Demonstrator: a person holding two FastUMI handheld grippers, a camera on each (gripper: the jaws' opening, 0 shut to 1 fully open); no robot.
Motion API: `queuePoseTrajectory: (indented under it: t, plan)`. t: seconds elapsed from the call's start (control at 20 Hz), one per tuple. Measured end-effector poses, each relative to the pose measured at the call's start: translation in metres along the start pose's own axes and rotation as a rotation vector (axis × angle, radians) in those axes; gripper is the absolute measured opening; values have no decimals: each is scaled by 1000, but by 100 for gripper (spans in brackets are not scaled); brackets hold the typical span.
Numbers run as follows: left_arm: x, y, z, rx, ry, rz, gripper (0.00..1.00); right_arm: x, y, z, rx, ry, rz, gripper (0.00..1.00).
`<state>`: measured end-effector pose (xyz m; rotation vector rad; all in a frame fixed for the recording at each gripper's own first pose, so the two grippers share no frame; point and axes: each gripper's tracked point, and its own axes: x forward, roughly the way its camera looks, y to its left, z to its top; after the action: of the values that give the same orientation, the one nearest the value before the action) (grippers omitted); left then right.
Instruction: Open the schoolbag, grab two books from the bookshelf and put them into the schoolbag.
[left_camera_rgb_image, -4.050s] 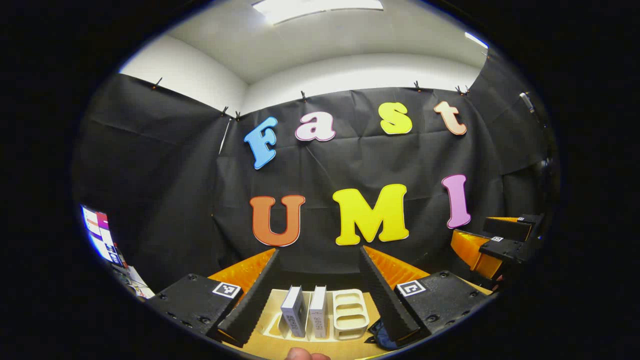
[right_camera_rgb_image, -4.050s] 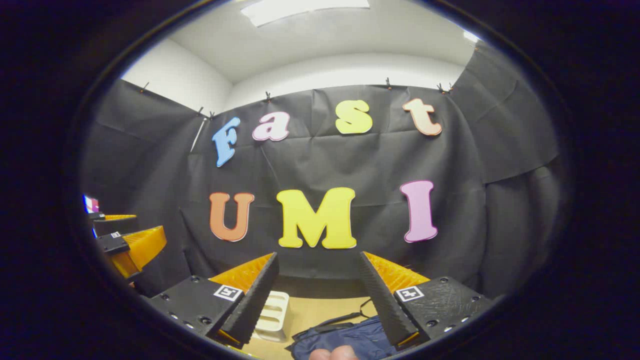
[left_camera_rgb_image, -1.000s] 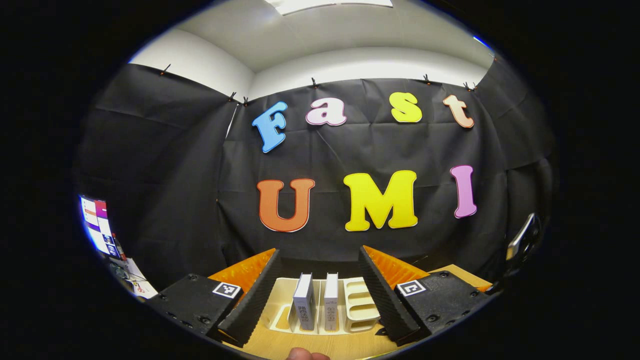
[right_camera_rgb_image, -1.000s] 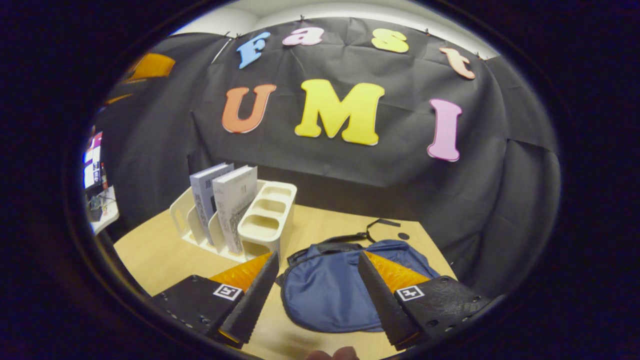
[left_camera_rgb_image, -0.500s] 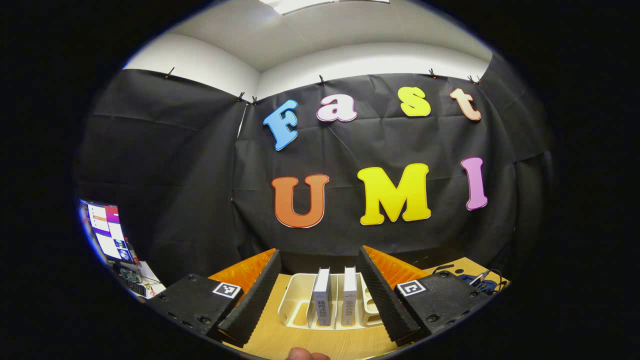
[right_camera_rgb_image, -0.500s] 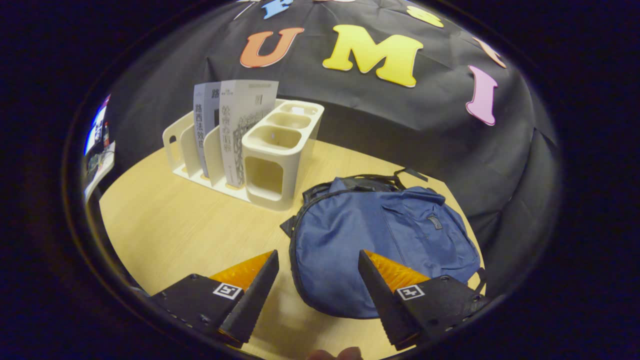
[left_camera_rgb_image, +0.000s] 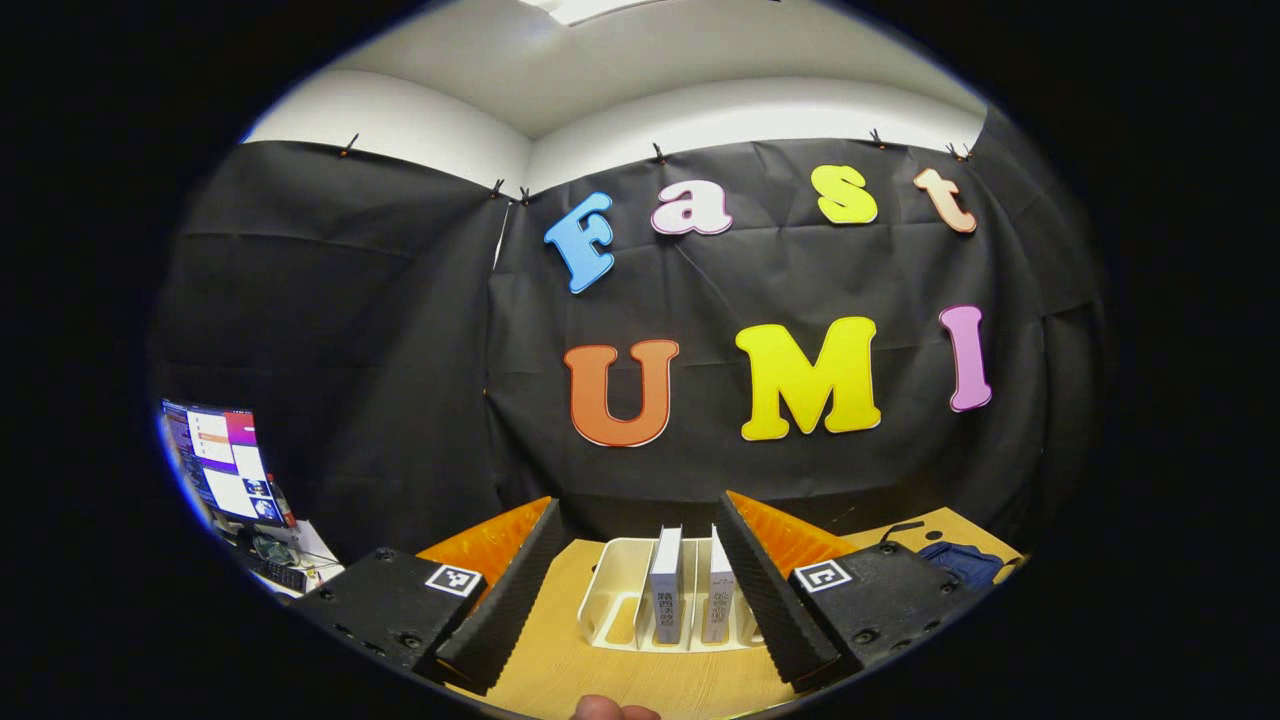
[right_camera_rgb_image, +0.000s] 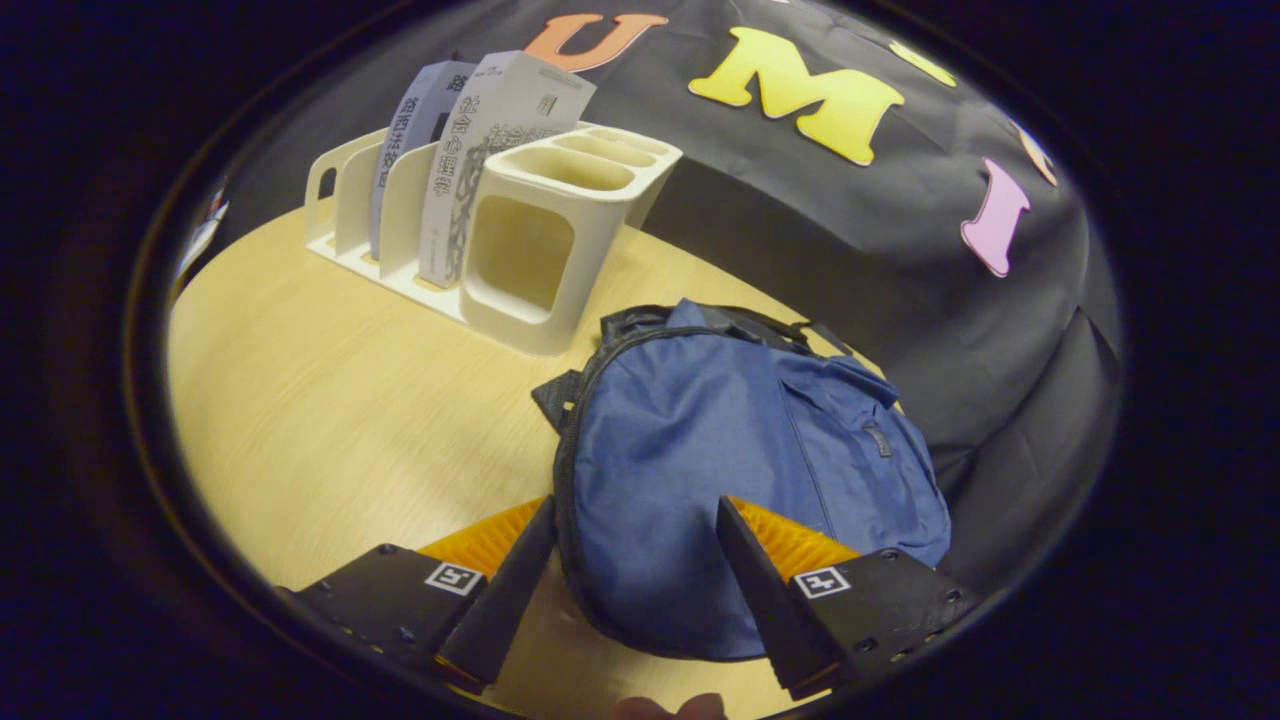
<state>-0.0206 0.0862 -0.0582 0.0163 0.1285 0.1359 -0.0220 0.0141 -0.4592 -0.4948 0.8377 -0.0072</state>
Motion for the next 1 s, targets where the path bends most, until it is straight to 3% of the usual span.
queuePoseTrajectory:
  t: [0.2, 0.3, 0.45, 0.65, 0.75, 0.8, 0.95, 1.0]
  plan:
    - [3, 1, -4, -3, 14, 9, 97, 11, -7, 4, 41, -9, -8, 99]
    - [3, 1, -3, -7, 14, 13, 97, 15, -11, 5, 68, -7, -5, 94]
    - [6, 0, -4, -22, 20, 11, 97, 17, -6, 3, 87, 18, 51, 88]
    - [7, 1, -8, -42, 30, 16, 95, 9, 5, 7, 83, 30, 112, 53]
    - [9, 5, -11, -53, 38, 29, 98, 3, 5, 12, 52, 13, 116, 29]
    - [9, 8, -12, -57, 41, 34, 98, 1, 5, 12, 39, 14, 127, 10]
    - [11, 10, -17, -57, 47, 41, 98, -7, 4, 16, 47, 26, 172, 6]
    - [11, 9, -18, -59, 54, 39, 98, -9, 1, 15, 52, 20, 183, 0]
